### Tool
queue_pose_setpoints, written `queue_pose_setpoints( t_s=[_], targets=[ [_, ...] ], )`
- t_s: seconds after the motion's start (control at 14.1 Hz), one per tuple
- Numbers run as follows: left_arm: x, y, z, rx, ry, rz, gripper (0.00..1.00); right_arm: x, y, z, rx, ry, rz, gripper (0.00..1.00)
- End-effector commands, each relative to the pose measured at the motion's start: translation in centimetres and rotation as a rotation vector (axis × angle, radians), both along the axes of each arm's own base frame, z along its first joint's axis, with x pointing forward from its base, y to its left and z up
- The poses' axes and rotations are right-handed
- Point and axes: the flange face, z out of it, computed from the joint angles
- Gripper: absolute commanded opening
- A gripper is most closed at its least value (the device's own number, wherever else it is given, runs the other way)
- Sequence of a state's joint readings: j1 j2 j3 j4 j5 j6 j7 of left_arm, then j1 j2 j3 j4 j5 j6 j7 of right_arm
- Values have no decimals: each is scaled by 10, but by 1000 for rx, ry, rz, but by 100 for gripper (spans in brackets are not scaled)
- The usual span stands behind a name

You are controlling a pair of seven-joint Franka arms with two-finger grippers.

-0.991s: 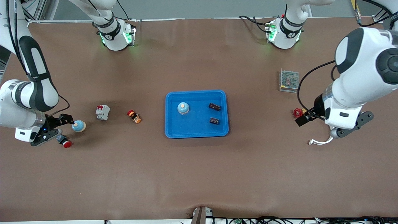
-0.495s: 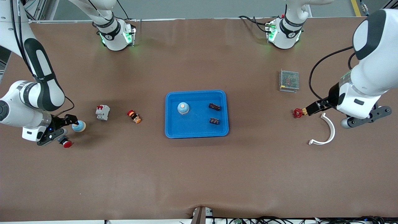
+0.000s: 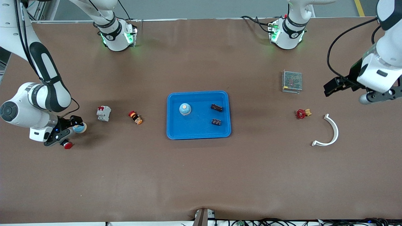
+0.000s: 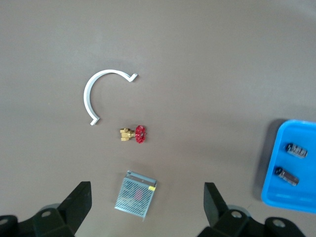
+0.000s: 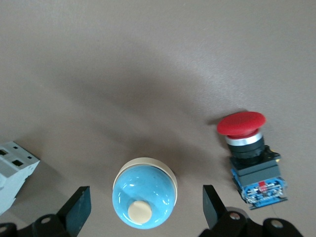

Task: Place electrolytic capacitor and blue bell in tray
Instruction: 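Grasp the second blue button with the right gripper while the left gripper withdraws, then lift the blue dome button off the table with the right gripper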

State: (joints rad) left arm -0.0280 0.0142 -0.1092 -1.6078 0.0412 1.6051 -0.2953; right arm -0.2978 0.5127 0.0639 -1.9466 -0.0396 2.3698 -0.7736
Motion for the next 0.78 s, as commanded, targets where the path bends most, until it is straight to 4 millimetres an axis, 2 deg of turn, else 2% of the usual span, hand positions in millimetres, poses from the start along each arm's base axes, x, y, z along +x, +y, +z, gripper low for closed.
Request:
queue_pose_setpoints(
  t_s=[0.0, 0.35, 0.71],
  targets=[
    [-15, 11, 7, 1, 2, -24, 100, -4, -2, -9, 13, -12, 34, 100],
    [-20, 11, 19, -1, -16, -61, 100, -8, -7, -24, 21, -2, 51, 100],
    [-30, 12, 27, 3, 15, -124, 100, -11, -14, -30, 22, -6, 60, 100]
  ],
)
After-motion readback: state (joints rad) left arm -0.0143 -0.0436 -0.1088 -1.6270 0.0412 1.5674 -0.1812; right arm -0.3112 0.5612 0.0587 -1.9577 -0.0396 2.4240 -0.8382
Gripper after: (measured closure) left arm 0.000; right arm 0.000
